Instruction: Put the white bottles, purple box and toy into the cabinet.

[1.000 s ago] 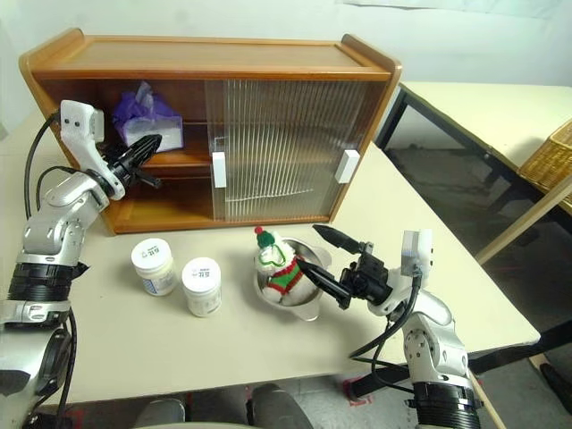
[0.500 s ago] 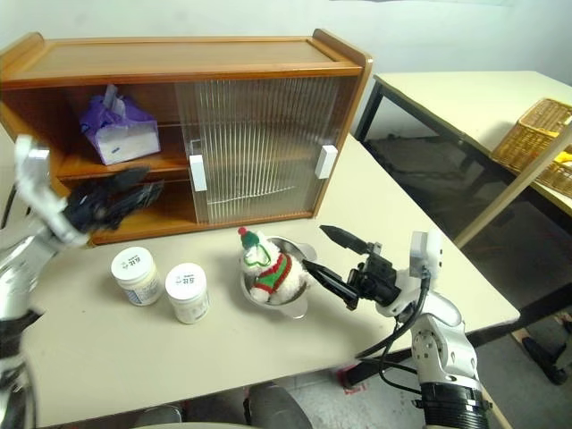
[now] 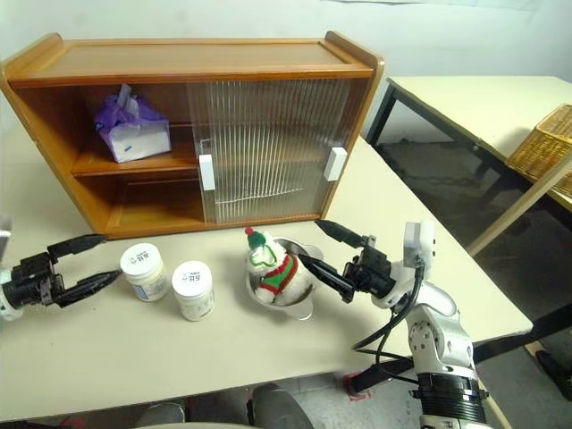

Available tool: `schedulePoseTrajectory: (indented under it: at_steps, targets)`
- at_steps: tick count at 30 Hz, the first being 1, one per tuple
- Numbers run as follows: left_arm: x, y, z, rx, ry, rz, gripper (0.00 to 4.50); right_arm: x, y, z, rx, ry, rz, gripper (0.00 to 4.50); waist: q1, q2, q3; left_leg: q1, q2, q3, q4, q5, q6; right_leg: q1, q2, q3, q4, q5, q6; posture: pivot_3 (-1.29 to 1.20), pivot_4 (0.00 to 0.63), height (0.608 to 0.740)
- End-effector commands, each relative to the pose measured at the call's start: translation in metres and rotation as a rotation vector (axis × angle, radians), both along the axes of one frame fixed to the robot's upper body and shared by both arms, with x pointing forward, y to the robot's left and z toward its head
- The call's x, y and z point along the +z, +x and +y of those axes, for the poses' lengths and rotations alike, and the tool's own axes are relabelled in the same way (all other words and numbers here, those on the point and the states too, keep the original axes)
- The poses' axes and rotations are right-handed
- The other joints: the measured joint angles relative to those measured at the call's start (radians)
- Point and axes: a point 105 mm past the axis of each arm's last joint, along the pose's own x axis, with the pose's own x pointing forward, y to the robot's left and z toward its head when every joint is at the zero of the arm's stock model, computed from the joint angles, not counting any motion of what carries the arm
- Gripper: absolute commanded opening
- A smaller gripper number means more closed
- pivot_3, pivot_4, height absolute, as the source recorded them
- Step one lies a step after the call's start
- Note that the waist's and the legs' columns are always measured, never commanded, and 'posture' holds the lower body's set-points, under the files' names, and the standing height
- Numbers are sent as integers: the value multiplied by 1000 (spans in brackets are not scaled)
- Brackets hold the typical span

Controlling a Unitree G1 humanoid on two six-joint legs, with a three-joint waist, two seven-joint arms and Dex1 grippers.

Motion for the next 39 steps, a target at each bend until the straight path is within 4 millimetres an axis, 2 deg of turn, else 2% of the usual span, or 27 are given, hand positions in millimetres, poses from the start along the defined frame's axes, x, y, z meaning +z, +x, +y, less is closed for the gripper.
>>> schedulePoseTrajectory:
  at_steps: [1,10,17,21,24,26,30,35,39]
  targets:
    - [-23,-4,-2,-16,39,34,4439,9,1,6,13,-4,-19,4500,0,1,-1,0,0,0,0,0,0,0,0,0,0,0,0,-136,0,740]
    - [-56,-5,-4,-30,97,90,4439,14,-2,6,4,-10,-17,4500,-4,3,-3,-1,0,0,0,0,0,-8,0,0,0,0,-1,-154,0,740]
    - [-84,10,-29,-70,163,108,4439,14,-4,10,13,-19,-10,4500,-3,3,-4,-5,0,1,0,0,0,-6,0,0,0,1,0,-153,0,740]
    - [-98,16,-35,-70,207,130,4439,14,-5,11,17,-25,-10,4500,-5,3,-4,-5,0,1,0,0,0,-6,0,1,0,1,0,-155,0,740]
    - [-99,16,-31,-50,214,129,3817,14,-5,10,11,-25,-9,4500,-8,3,-4,-6,0,1,0,0,-1,-6,0,1,0,1,1,-168,0,740]
    - [-99,14,-24,-37,214,132,3192,12,-5,9,8,-26,-7,4500,-9,3,-4,-6,0,2,0,0,-1,-6,0,1,0,1,1,-167,0,740]
    - [-91,18,-14,15,187,102,3161,10,-5,6,5,-26,-3,4500,-17,3,-4,-5,0,2,0,0,0,-6,1,1,0,1,2,-167,0,740]
    - [-64,41,-12,145,49,6,3161,6,-3,6,6,-24,-1,4500,-21,3,-4,-6,0,2,0,0,-1,-7,1,1,0,2,2,-154,0,740]
    - [-59,59,-11,227,45,-6,3161,2,-3,6,14,-20,1,4500,-10,3,-4,-7,0,2,1,1,-2,-6,1,2,-1,2,3,-154,0,740]
